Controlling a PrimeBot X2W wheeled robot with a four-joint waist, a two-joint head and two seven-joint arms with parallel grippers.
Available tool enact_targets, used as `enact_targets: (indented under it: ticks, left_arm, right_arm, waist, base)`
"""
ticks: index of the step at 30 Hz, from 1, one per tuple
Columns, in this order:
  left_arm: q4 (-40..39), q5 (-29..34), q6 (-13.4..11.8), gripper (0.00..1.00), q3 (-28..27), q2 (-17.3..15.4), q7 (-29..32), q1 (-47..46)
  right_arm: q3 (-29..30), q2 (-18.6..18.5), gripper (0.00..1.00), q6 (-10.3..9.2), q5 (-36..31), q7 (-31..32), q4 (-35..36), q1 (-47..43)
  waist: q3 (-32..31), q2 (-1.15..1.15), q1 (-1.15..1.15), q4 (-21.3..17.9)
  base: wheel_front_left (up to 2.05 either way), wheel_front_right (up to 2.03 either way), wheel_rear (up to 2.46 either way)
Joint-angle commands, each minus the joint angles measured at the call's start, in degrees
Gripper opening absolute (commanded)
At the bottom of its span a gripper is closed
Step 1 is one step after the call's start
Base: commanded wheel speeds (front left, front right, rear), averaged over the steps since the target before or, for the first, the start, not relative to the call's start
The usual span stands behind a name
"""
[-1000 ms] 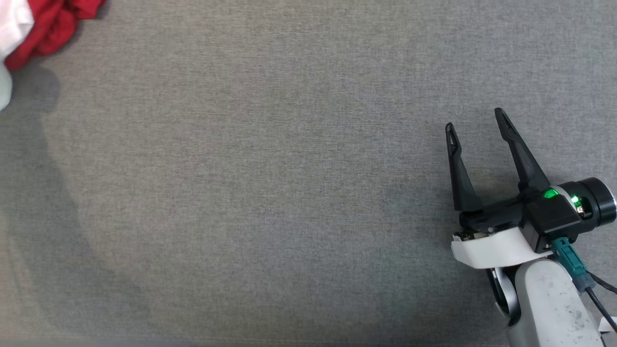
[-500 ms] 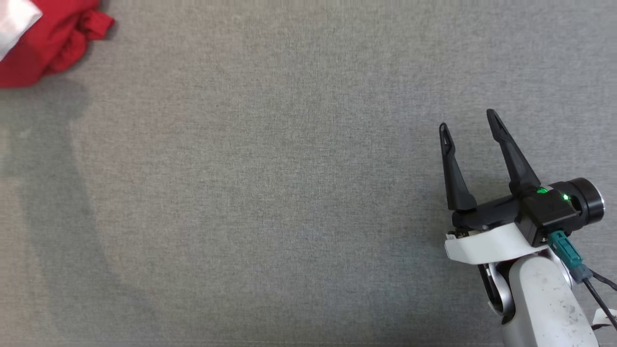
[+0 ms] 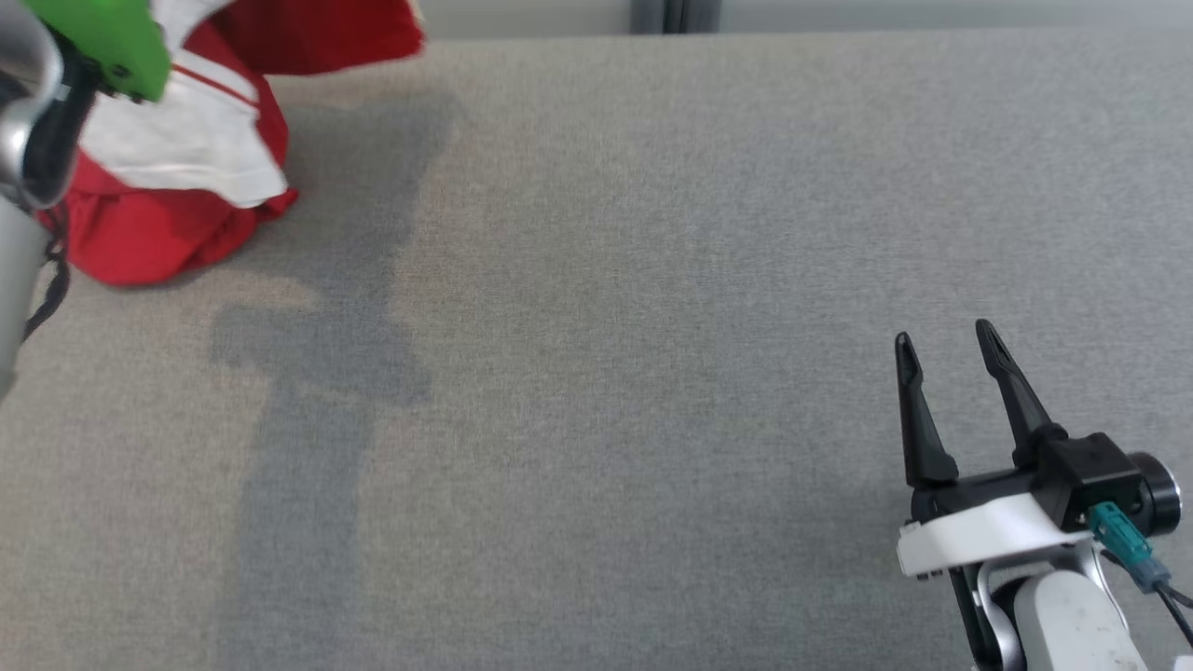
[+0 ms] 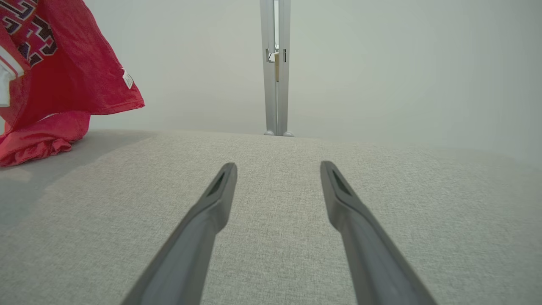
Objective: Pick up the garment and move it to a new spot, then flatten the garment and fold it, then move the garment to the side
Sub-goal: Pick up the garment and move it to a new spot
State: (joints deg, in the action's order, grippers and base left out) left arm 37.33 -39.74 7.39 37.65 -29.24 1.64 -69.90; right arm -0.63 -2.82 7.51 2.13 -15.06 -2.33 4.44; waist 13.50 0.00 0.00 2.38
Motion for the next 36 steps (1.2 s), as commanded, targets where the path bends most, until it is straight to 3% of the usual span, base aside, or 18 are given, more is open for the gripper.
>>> enact_targets:
  ticks: [1,8,16,25,36]
  left_arm:
    - [-1.56,-1.27,0.09,0.00,1.39,1.02,0.17,-0.88]
    - [-7.19,-7.61,0.09,0.00,5.97,8.31,-1.45,-1.96]
    - [-4.43,-14.08,0.09,0.00,7.82,16.64,-5.99,5.10]
    - [7.32,-16.53,-2.29,0.00,8.65,18.42,-11.15,19.39]
    - [16.59,-19.23,-3.57,0.00,7.26,21.54,-14.76,26.59]
  right_arm:
    - [0.53,-0.12,1.00,-0.04,0.27,-0.18,-0.38,-1.53]
    - [2.69,-0.14,1.00,-0.04,1.30,-0.18,-0.81,-3.98]
    - [3.37,-0.13,1.00,-0.04,2.80,-0.18,-0.55,-3.58]
    - [3.39,-0.12,1.00,-0.04,4.16,-0.18,-0.44,-1.12]
    - [2.42,-0.12,1.00,-0.04,3.92,-0.18,-0.96,0.94]
  waist:
    - [-9.41,0.00,0.00,-5.01]
    - [-12.79,0.00,0.00,-10.67]
    - [-9.08,0.00,0.00,-15.59]
    - [-2.84,0.00,0.00,-16.69]
    - [-0.82,0.00,0.00,-12.84]
  base:
    - [0.00,0.00,0.00]
    - [0.00,0.00,0.00]
    - [0.00,0.00,0.00]
    - [0.00,0.00,0.00]
    - [0.00,0.00,0.00]
